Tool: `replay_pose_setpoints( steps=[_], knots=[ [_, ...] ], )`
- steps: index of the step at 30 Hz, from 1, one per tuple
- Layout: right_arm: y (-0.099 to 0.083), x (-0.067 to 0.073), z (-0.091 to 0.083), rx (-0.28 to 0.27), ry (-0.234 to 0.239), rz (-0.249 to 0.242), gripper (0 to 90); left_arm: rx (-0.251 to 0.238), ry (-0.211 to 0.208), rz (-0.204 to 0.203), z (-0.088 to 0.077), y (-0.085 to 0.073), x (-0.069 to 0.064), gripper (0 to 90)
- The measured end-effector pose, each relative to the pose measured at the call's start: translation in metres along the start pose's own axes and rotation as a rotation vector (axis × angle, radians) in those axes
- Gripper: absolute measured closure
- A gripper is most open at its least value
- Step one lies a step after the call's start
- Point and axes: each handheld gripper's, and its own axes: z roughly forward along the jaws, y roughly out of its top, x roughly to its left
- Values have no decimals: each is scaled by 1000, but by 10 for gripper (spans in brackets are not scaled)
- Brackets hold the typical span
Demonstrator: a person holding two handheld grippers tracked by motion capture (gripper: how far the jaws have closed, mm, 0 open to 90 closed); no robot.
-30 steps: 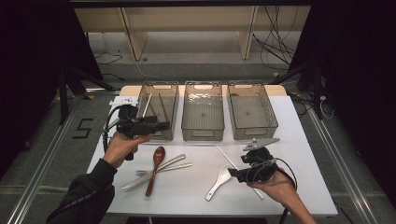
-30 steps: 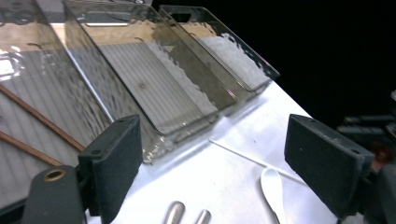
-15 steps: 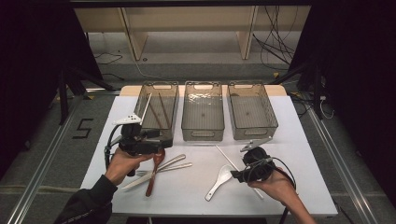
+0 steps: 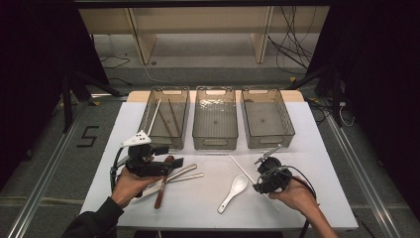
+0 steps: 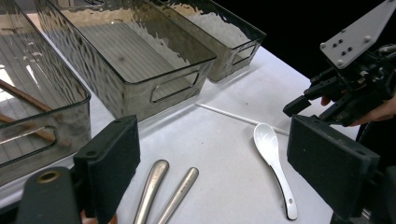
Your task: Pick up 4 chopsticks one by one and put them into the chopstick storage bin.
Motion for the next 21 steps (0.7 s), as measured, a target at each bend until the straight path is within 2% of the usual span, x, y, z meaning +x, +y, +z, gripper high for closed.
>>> replay_pose_setpoints(
  steps=[3, 7, 21],
  knots=[
    [1, -1, 5, 52, -8, -7, 601, 0, 2, 2, -1, -2, -1, 166],
    [3, -3, 10, 89, -1, -5, 636, -6, 2, -1, -3, -3, -2, 166],
    [5, -5, 20, 164, -12, -21, 731, -17, 17, 5, -10, -5, 0, 162]
  ],
)
